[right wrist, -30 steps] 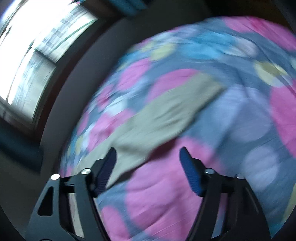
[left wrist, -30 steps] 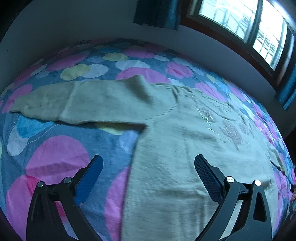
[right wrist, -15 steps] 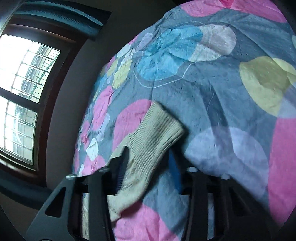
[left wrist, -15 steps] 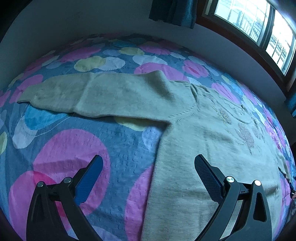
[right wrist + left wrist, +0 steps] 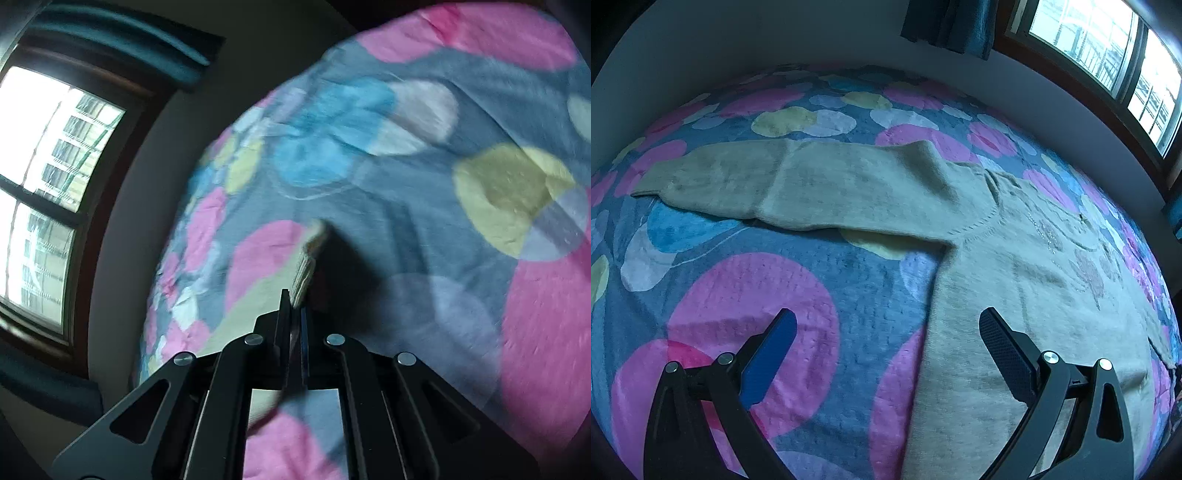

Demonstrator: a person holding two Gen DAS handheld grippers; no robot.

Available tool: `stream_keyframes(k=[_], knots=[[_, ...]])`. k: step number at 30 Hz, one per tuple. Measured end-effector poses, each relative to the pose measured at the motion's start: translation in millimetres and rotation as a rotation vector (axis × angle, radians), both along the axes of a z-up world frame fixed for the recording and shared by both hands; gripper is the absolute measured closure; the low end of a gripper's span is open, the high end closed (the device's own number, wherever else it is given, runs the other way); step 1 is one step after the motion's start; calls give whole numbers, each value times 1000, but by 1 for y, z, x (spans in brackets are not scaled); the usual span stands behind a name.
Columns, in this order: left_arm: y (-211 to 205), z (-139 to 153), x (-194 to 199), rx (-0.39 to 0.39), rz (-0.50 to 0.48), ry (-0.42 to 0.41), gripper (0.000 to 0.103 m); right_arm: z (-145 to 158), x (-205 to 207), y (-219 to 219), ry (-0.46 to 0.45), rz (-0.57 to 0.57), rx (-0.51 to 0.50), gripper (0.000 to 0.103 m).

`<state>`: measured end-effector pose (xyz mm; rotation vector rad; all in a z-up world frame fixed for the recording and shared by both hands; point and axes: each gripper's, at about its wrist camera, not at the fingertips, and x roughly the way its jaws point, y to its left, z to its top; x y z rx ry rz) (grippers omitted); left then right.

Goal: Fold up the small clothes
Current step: 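Reach the right tool to the sleeve cuff nearest it and grasp it, then lift the sleeve with the right tool and lay it across the sweater body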

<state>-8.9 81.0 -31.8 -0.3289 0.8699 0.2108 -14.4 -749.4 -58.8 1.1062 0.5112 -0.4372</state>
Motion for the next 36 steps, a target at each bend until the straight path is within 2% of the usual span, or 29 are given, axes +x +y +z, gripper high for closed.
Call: stream_keyframes(k=[8,14,19,30,36], knots=[[6,6,-5,8,1,-13,4,73,30,68,-78,149,-175,99],[1,16,-8,19,-18,-39,4,106,64,137,-121,285,-261,99],[-5,19,-10,10,-33,-42,4,119,87,193,-146,395,-303,99],[-11,24,-11,4,-46,-48,4,141,123,345,-188,653,-416,99],[-11,25,-12,-2,-47,-50,4,138,134,407,-207,759,-400,99]])
